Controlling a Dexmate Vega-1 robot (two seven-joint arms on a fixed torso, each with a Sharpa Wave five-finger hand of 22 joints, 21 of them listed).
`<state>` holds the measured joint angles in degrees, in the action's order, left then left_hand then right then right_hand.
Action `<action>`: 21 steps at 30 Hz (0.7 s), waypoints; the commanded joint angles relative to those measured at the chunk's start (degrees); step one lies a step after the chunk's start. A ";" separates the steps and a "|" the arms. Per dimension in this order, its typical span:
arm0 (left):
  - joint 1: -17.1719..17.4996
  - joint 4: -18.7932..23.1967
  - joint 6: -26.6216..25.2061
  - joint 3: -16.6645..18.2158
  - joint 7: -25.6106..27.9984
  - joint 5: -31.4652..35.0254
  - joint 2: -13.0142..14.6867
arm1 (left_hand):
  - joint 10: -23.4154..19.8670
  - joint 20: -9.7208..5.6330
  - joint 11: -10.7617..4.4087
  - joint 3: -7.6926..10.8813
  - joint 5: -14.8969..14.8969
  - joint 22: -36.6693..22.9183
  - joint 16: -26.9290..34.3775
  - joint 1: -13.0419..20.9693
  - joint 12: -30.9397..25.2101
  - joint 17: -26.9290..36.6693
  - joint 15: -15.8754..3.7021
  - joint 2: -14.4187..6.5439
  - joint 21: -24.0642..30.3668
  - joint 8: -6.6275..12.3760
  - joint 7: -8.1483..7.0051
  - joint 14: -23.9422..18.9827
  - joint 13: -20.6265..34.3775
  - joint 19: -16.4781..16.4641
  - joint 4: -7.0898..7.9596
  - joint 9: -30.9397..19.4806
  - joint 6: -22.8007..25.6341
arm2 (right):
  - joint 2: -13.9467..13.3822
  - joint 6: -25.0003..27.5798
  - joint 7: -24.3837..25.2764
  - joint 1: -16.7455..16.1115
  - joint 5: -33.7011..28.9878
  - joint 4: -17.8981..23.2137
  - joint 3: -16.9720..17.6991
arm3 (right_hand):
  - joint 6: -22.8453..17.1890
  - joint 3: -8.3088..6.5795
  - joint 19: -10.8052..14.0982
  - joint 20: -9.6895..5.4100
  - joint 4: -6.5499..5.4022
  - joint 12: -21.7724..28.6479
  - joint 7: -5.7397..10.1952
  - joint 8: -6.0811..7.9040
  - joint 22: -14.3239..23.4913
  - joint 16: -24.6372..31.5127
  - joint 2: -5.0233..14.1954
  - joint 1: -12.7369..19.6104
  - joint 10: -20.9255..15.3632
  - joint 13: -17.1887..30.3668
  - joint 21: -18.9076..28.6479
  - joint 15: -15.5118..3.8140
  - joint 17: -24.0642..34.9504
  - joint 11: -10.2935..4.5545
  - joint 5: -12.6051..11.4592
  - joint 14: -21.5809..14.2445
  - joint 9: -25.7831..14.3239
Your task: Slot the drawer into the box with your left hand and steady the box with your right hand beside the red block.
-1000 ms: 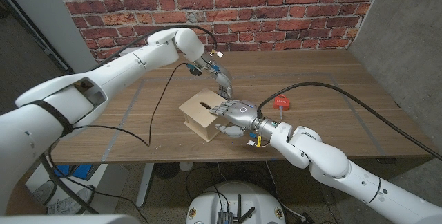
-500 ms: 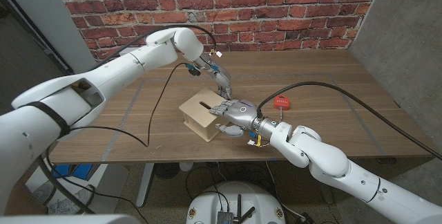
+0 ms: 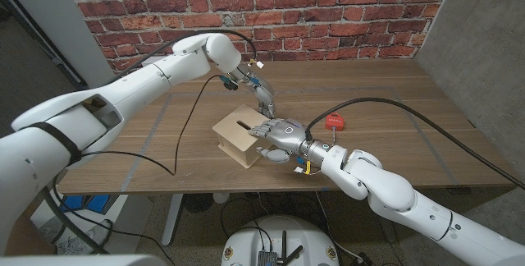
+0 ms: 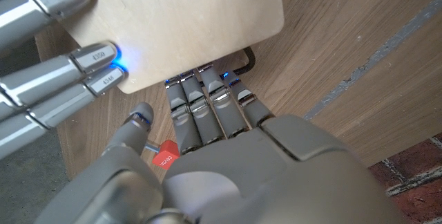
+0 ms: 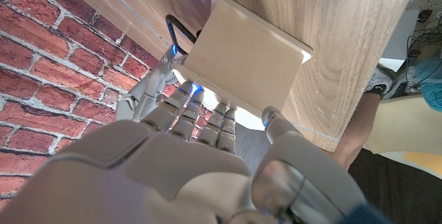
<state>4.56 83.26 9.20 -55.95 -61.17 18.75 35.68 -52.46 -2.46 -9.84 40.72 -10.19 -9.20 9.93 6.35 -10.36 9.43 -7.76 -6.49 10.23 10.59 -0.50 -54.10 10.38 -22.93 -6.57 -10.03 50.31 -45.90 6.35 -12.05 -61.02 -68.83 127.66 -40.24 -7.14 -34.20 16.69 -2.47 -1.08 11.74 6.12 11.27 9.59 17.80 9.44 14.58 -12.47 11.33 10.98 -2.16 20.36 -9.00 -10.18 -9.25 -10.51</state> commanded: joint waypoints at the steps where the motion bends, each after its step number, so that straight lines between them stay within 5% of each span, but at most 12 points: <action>1: 0.56 1.18 -0.12 0.63 2.60 1.55 0.16 | 0.84 -9.27 0.02 0.56 0.21 -0.16 -0.21 -0.61 0.12 -0.09 -4.57 -0.54 0.09 -0.22 -0.06 0.57 0.04 0.10 -0.11 -0.30 -0.72 | -0.34 0.04 1.06 -0.65 -0.06 0.15 0.35 | -0.37 -0.20 0.42 -7.93 0.50 0.09 0.01 -0.03 0.07 0.26 1.57 0.75 -0.36 0.26 0.20 -7.87 0.07 -0.03 0.16 -0.23 -0.15; 21: -0.17 -0.68 0.48 0.51 4.67 3.06 -1.07 | 2.29 -9.25 0.24 1.24 0.24 -0.15 -0.28 -0.77 0.11 -0.12 -4.48 -0.13 0.09 -0.17 -0.14 2.05 0.03 0.21 -0.66 -0.31 -1.86 | -0.75 -0.25 1.86 -0.93 0.45 0.15 0.83 | -0.30 -0.16 0.48 -7.86 1.08 0.05 -0.03 -0.09 0.07 0.30 1.41 1.36 -0.32 0.26 0.18 -7.75 0.08 0.05 0.13 -0.19 -0.15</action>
<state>4.94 84.23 8.96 -55.43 -57.93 20.99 35.71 -50.30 -2.45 -9.52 41.43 -9.91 -9.20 9.93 6.36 -10.35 9.33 -7.06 -6.49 10.22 10.38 -0.60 -52.38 10.39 -22.94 -7.28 -10.29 48.57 -46.47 6.39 -11.05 -61.86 -69.01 127.81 -39.64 -7.14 -34.32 16.68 -2.47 -0.48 11.96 6.12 11.27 9.59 17.80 9.44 15.04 -12.47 11.44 10.98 -2.16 20.36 -9.00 -10.18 -9.25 -10.51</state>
